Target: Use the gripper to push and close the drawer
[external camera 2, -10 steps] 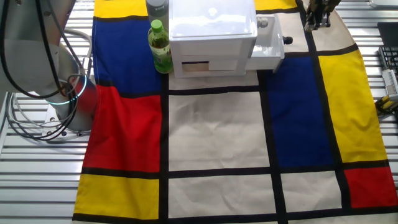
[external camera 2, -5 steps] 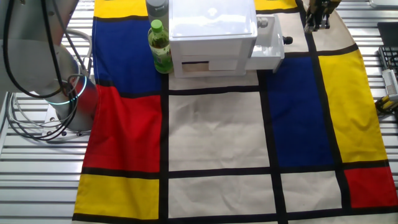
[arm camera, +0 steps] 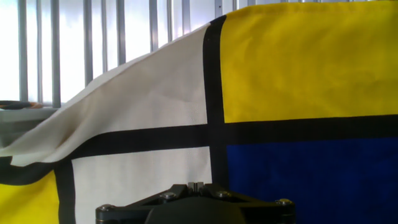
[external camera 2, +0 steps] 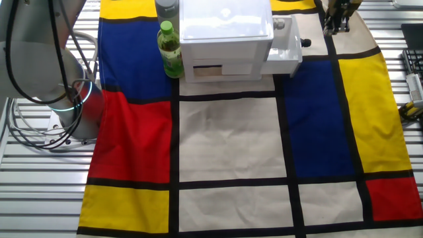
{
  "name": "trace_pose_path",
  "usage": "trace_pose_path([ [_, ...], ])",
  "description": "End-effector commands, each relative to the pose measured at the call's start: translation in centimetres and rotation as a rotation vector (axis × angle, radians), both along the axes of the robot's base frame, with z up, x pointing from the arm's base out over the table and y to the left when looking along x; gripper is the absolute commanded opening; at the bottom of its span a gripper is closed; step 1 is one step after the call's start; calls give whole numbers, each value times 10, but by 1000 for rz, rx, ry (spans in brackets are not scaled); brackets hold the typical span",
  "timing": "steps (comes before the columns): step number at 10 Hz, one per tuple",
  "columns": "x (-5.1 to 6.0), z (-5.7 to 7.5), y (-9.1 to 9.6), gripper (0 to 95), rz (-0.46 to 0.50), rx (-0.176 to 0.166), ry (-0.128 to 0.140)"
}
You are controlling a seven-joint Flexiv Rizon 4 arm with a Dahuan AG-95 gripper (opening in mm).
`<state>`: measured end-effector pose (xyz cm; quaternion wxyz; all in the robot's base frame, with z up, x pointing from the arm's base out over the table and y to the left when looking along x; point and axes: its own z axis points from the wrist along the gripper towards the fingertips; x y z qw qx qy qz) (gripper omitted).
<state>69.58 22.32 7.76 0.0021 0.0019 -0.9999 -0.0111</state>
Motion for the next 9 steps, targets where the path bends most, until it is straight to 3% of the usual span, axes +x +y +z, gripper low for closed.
trace_pose_path([
  [1, 0, -3, 0, 0, 0, 0, -1],
  [9, -4, -16, -4, 0, 6, -4, 3],
])
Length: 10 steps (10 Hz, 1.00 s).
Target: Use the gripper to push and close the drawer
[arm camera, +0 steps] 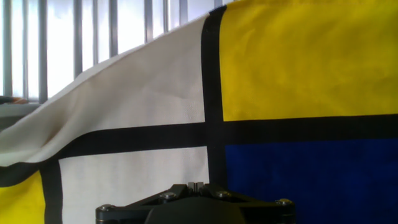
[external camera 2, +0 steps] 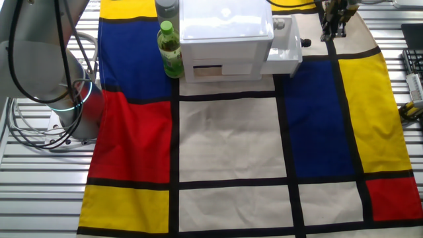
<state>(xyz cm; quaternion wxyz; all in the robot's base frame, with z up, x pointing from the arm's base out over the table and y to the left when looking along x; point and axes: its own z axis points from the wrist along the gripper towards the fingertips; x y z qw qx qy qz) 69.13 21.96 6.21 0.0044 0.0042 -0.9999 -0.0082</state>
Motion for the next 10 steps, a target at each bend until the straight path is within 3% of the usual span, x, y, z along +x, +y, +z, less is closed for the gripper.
trace_pose_path([
  [1, 0, -1, -1, 0, 2, 0, 0],
  [10, -2, -8, -2, 0, 4, 3, 0],
])
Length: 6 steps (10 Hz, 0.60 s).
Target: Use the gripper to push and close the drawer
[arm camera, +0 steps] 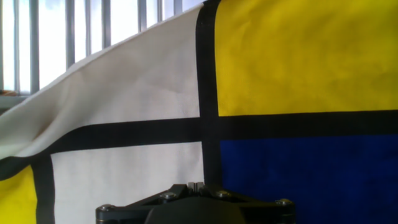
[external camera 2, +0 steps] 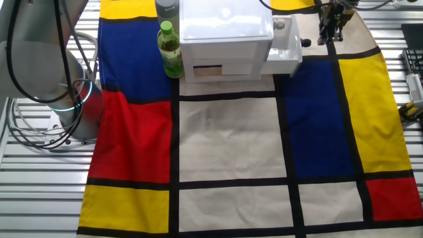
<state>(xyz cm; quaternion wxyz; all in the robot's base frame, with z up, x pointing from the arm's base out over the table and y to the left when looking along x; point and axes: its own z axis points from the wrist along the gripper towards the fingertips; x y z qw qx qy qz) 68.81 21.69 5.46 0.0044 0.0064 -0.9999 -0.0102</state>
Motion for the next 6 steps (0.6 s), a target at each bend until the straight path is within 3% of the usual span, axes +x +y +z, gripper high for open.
trace_pose_path([
  [1, 1, -2, 1, 0, -1, -2, 2],
  [6, -1, -6, 0, 0, 5, -4, 10],
])
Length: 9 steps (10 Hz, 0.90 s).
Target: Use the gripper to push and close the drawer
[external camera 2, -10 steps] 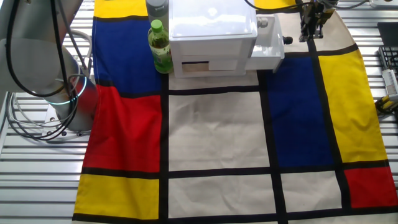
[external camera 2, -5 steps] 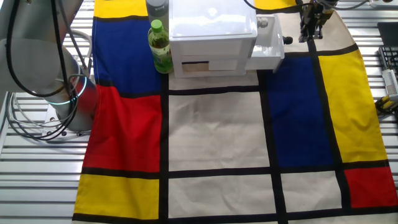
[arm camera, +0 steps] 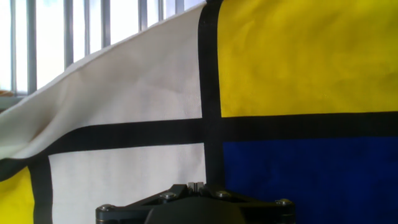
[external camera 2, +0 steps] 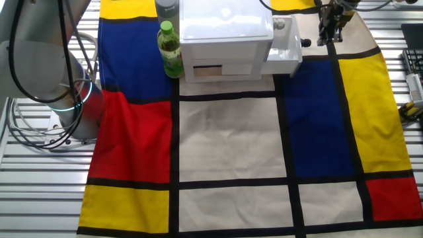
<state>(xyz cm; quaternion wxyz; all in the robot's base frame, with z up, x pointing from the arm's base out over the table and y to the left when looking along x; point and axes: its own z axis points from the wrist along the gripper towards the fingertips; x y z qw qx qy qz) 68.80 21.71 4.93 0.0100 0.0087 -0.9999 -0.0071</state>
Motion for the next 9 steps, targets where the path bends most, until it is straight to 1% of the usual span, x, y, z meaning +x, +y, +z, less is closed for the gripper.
trace_pose_path([
  [1, -1, -1, -1, 0, 1, 2, -1],
  [9, -4, -2, -2, 0, -1, 10, 5],
])
